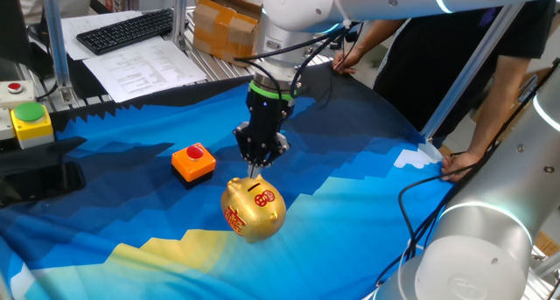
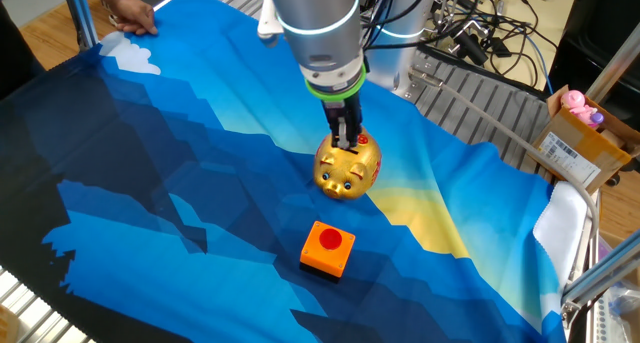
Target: Drop coins into a piggy bank
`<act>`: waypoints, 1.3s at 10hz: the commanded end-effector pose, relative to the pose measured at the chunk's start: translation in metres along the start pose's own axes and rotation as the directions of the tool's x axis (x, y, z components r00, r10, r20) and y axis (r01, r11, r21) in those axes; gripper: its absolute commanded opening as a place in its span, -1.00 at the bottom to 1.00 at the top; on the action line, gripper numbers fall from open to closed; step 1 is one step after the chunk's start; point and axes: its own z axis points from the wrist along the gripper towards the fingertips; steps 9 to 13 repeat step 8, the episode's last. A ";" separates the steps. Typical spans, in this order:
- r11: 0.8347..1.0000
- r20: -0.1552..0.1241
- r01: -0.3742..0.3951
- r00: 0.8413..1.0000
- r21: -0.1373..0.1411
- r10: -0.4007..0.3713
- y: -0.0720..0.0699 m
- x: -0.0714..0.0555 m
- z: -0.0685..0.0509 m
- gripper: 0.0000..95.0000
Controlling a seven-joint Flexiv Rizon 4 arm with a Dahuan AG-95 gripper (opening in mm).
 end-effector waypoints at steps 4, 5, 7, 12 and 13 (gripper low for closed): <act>0.929 0.176 0.369 0.915 0.001 -0.363 0.016 -0.016 -0.020 -1.00; 0.924 0.173 0.382 0.910 0.000 -0.376 0.016 -0.017 -0.021 -1.00; 0.920 0.172 0.392 0.906 0.000 -0.387 0.016 -0.017 -0.021 -1.00; 0.924 0.174 0.382 0.910 -0.001 -0.376 0.015 -0.017 -0.021 -1.00; 0.924 0.174 0.382 0.910 -0.001 -0.376 0.015 -0.017 -0.021 -1.00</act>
